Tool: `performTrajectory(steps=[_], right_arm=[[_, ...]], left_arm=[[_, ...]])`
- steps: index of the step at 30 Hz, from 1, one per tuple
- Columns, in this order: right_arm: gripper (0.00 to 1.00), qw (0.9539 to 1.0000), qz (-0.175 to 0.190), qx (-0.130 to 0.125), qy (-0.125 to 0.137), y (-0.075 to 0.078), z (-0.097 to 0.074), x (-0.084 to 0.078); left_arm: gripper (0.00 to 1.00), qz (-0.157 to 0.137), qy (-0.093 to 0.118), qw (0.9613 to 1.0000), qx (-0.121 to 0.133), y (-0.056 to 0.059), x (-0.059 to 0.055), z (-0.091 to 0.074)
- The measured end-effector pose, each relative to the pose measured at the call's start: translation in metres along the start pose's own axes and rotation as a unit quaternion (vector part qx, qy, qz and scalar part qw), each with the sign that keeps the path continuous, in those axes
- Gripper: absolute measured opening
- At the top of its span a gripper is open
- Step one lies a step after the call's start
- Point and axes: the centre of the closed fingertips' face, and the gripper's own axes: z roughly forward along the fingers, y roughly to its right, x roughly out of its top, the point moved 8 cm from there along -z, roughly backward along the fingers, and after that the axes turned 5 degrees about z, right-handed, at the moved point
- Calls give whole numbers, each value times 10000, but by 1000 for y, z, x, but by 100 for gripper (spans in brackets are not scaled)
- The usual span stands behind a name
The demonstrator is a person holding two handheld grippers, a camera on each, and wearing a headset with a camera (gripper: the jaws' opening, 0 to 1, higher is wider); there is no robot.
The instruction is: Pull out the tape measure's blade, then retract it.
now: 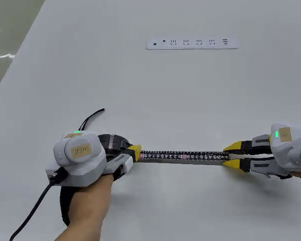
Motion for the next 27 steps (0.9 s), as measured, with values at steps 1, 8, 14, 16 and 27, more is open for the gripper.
performTrajectory(steps=[1,8,14,16,27], right_arm=[[12,10000,4,1,-7,0,0,0],[12,10000,1,7,-35,0,0,0],[12,10000,-1,11,-66,0,0,0],[12,10000,-1,17,-79,-1,0,0],[11,9999,-18,20,-101,0,0,-1]], left_arm=[[69,5,-9,10000,13,0,0,0],[65,84,-187,9997,112,0,0,1],[63,129,-190,9996,188,0,0,-1],[62,115,-202,9995,210,0,-1,-2],[60,141,-206,9995,180,-2,-1,-2]])
